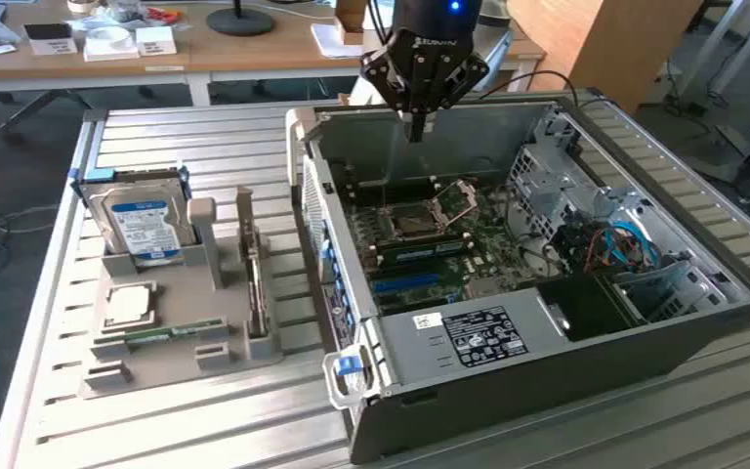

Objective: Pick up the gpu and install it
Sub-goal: 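Reach for the gpu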

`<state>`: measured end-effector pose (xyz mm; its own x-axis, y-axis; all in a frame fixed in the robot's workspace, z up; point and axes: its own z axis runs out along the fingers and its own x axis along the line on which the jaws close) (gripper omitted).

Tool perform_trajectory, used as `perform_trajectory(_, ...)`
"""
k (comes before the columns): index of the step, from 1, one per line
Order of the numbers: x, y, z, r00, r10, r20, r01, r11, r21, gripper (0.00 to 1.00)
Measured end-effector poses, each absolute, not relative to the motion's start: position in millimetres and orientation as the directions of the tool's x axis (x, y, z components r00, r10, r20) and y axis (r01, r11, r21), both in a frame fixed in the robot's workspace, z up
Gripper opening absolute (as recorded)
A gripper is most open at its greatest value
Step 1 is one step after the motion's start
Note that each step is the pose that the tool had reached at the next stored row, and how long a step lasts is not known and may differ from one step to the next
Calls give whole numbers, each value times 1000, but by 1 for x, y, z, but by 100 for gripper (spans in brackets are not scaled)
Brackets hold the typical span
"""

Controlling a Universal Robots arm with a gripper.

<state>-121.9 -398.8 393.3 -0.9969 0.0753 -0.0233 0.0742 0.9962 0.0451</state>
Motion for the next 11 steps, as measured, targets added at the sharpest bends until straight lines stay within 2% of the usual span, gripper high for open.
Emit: perform_trajectory(11, -122, -399, 393, -997, 75, -23, 74, 996, 45, 11)
